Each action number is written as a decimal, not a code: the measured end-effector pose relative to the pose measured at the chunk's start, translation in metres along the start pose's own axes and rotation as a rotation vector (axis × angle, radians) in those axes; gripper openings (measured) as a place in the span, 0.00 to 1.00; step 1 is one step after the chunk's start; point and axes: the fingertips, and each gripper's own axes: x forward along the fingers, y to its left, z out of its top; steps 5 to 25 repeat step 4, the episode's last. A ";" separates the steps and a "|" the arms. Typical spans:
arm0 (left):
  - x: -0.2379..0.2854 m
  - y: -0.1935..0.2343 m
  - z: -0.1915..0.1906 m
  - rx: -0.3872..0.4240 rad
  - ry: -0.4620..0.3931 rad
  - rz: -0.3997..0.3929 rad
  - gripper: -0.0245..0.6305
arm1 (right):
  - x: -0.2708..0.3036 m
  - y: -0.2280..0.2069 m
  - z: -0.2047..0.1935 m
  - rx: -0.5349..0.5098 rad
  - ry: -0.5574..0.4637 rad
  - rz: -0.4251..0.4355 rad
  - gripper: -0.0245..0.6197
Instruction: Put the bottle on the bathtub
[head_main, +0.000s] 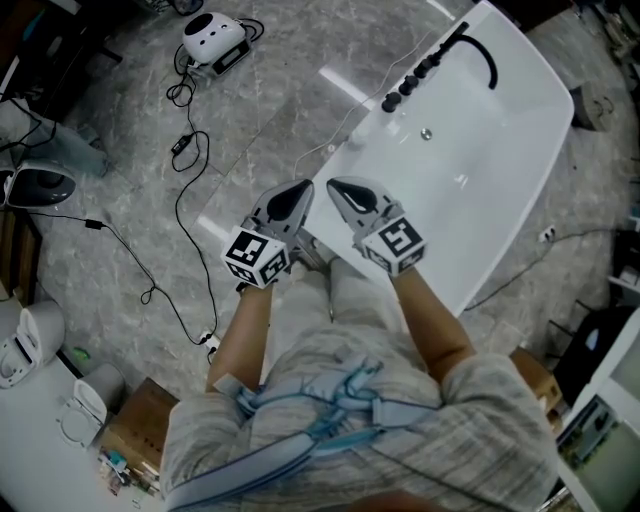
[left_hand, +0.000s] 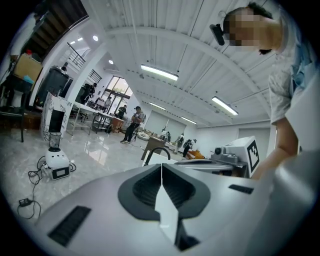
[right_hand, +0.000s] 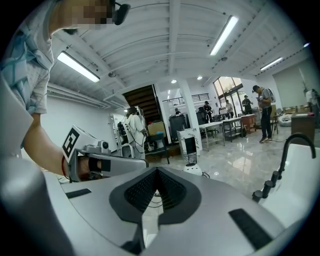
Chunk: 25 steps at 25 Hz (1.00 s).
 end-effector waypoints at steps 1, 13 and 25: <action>-0.001 0.000 -0.001 -0.001 0.000 0.001 0.04 | 0.000 0.001 -0.001 0.004 0.001 0.000 0.04; -0.004 -0.001 -0.005 -0.005 0.003 0.002 0.04 | 0.000 0.005 -0.005 0.007 0.007 -0.003 0.04; -0.004 -0.001 -0.005 -0.005 0.003 0.002 0.04 | 0.000 0.005 -0.005 0.007 0.007 -0.003 0.04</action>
